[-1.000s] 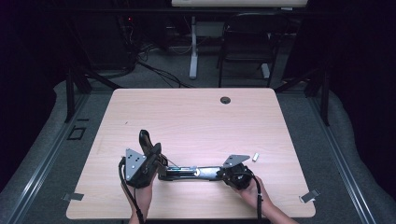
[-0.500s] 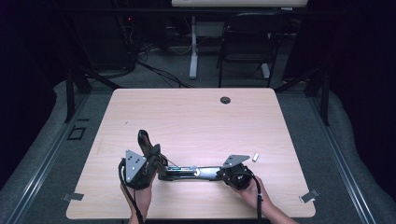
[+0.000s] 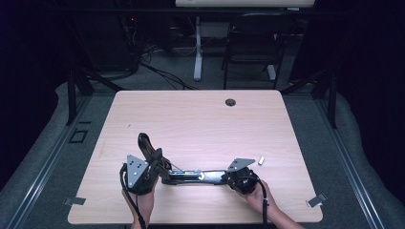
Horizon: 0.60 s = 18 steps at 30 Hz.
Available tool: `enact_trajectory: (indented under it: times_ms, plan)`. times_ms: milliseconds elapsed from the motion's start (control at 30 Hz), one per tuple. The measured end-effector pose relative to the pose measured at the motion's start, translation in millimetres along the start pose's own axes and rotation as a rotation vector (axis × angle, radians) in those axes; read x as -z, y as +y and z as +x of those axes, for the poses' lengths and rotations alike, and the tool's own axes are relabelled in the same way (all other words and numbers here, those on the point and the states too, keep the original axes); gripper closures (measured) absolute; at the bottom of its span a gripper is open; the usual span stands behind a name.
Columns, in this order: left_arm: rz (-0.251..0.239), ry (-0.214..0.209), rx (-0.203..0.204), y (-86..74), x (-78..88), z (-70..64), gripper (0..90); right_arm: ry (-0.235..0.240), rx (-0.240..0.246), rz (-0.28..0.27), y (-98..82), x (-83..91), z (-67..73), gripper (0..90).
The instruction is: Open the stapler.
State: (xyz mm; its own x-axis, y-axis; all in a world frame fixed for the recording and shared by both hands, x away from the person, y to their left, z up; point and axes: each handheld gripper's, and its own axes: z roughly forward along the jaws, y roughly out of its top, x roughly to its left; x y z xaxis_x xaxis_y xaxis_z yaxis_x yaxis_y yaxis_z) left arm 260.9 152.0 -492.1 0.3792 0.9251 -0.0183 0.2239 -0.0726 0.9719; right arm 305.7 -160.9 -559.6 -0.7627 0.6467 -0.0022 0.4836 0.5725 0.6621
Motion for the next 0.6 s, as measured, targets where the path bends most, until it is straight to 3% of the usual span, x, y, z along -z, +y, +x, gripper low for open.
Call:
enact_trajectory:
  times_ms: [600]
  plan:
    - [-0.003, 0.015, -0.009, -0.4, 2.3, 2.7, 90.0, -0.002, 0.003, -0.004, -0.5, -0.1, 0.3, 90.0]
